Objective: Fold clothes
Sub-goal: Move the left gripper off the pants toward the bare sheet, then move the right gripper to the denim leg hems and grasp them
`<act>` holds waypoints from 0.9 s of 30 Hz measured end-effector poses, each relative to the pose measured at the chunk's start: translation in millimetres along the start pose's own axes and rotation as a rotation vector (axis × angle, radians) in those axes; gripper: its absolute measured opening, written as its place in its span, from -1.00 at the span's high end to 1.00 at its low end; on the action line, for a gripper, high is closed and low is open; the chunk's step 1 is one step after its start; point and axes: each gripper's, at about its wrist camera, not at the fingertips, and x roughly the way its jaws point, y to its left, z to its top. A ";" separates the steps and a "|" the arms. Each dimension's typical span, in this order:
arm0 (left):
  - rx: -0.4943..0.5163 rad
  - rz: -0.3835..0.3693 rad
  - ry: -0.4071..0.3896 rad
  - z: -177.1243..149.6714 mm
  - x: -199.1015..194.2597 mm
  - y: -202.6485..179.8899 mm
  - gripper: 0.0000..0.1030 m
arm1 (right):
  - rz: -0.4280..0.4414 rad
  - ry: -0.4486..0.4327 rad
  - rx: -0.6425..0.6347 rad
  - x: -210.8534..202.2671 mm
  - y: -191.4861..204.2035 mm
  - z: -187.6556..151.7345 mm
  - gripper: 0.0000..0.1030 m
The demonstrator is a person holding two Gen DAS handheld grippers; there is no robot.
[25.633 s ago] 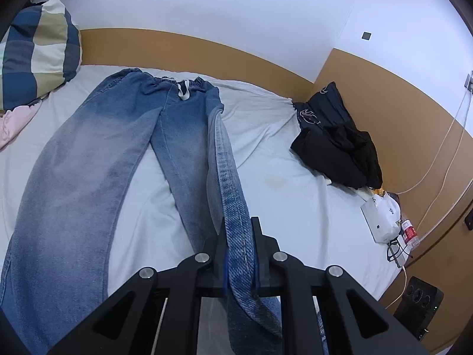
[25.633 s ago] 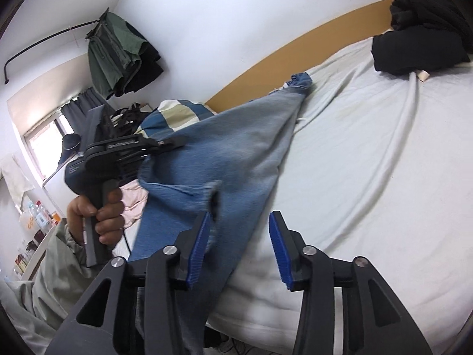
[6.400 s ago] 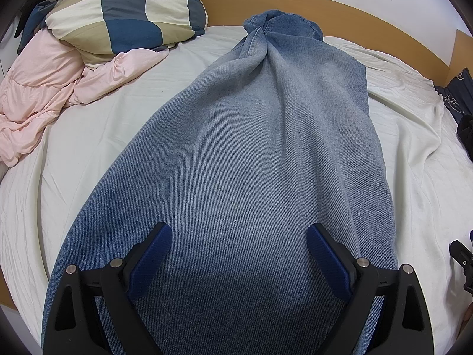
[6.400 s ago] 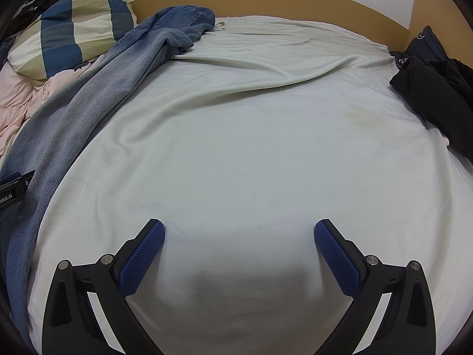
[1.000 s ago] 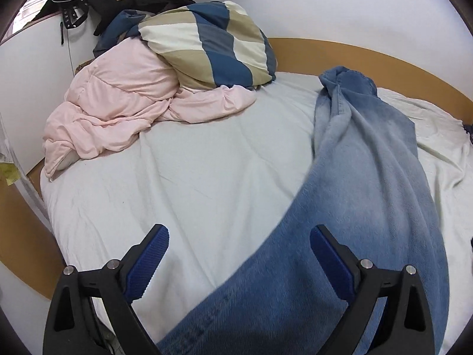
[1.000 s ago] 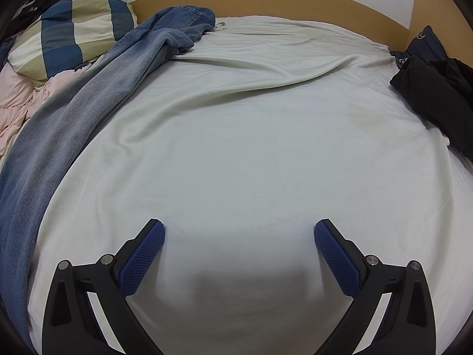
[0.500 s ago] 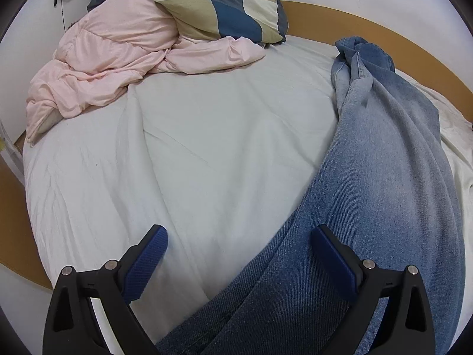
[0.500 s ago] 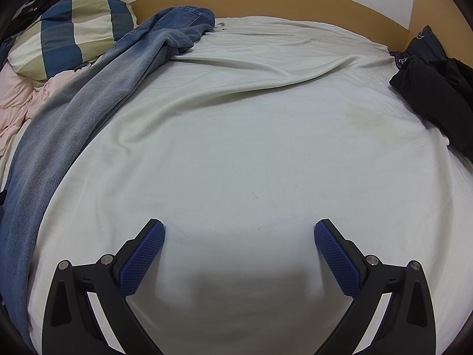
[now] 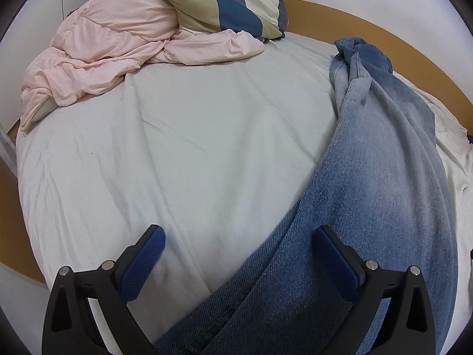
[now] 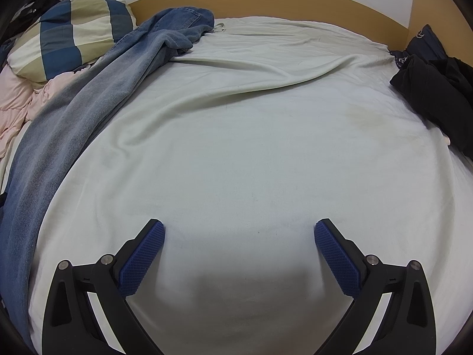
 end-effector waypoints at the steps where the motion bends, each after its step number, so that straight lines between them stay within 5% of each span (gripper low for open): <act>1: 0.007 -0.002 -0.011 -3.8 -3.0 1.1 -0.98 | -0.001 0.000 -0.001 -0.5 0.2 -0.8 -1.00; 8: 0.039 -0.052 -0.137 -41.8 -28.6 24.5 -0.97 | 0.037 -0.002 -0.084 -14.5 15.2 -16.6 -1.00; 11: 0.028 -0.067 -0.194 -57.7 -39.2 40.5 -0.97 | 0.079 -0.033 -0.274 -32.7 46.7 -36.4 -1.00; 15: -0.013 -0.071 -0.171 -54.8 -50.4 64.3 -0.97 | 0.117 -0.171 -0.623 -69.1 102.1 -75.4 -1.00; 19: -0.111 -0.064 -0.225 -36.9 -72.8 93.7 -0.97 | 0.269 -0.215 -0.856 -94.3 145.1 -107.4 -1.00; 25: -0.184 -0.098 -0.280 -16.9 -60.1 113.5 -0.97 | 0.194 -0.414 -1.091 -124.7 179.5 -136.3 -1.00; 27: -0.222 -0.105 -0.236 -20.6 -52.0 120.4 -0.96 | 0.174 -0.464 -1.167 -131.3 187.0 -150.1 -1.00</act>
